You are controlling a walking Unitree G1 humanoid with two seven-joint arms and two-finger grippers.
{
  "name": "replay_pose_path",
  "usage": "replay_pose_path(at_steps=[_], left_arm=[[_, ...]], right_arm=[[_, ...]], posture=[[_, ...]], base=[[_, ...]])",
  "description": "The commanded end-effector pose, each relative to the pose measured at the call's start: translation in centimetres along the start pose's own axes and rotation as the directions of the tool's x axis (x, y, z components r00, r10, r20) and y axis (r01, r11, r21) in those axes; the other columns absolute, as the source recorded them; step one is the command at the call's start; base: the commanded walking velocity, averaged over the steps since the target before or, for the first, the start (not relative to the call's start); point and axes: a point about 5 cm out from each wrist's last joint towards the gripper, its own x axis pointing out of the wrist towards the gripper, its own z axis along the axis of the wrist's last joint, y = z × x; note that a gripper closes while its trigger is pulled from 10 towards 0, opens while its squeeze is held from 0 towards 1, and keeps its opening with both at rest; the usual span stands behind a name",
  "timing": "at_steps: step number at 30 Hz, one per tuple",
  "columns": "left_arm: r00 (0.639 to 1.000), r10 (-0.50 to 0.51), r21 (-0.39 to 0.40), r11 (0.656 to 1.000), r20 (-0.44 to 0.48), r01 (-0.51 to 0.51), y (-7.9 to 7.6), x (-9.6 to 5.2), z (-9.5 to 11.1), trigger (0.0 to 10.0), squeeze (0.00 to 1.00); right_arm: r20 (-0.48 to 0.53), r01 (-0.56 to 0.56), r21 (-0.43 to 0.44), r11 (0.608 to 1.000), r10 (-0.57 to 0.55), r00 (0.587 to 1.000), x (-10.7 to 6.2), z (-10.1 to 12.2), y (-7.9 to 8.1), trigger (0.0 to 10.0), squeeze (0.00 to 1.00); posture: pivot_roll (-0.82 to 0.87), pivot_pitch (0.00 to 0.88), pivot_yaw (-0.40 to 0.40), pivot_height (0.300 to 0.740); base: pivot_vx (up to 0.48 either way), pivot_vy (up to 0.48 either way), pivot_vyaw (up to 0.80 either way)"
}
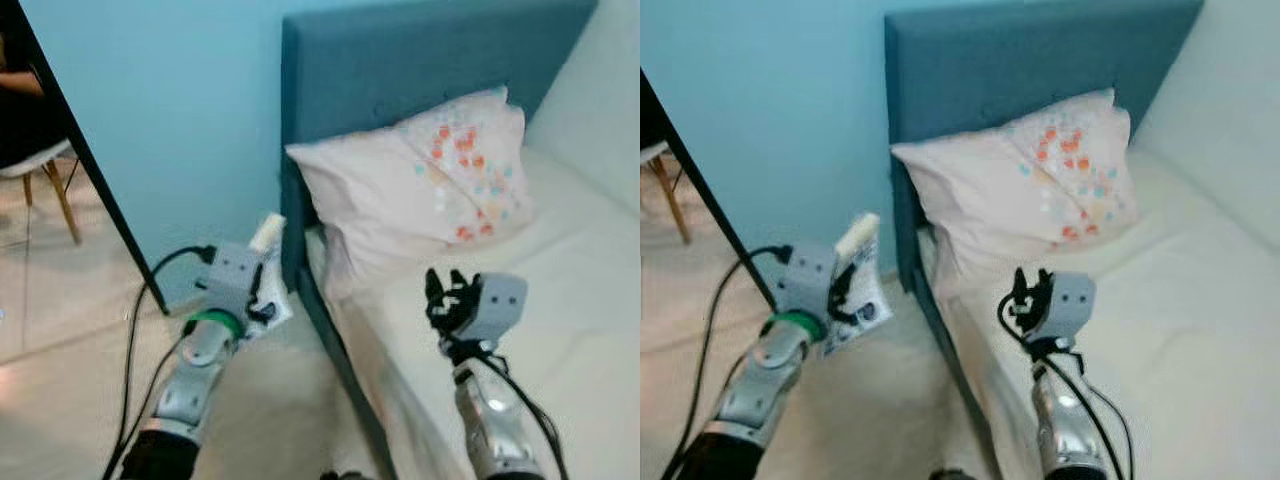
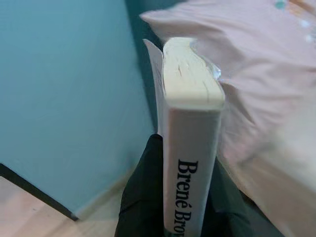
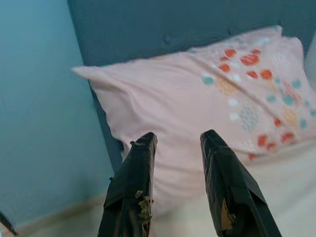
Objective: Clean up the room
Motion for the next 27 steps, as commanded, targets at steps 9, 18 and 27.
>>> replay_pose_path(at_steps=[9,18,27], left_arm=[[0.977,-0.213,-0.257,0.945,-0.003,0.205,-1.4,-0.6,0.3,10.0,0.00],[0.980,-0.199,-0.259,0.947,-0.005,0.191,-1.3,-0.4,0.3,10.0,0.00],[0.979,-0.204,-0.266,0.944,-0.011,0.194,-1.2,-0.5,0.2,10.0,0.00]], right_arm=[[-0.042,0.032,0.025,0.999,-0.031,0.999,-0.4,-0.8,-0.3,10.0,0.00],[-0.041,0.026,0.029,0.999,-0.024,0.999,-0.3,-0.8,-0.2,10.0,0.00],[-0.042,0.026,0.030,0.999,-0.025,0.999,-0.3,-0.8,-0.2,10.0,0.00]], posture=[[0.00,0.076,0.005,0.740],[-0.01,0.070,0.006,0.740],[-0.01,0.076,0.004,0.740]], base=[[0.186,0.000,-0.40],[0.000,0.000,-0.73],[0.000,0.000,-0.74]])
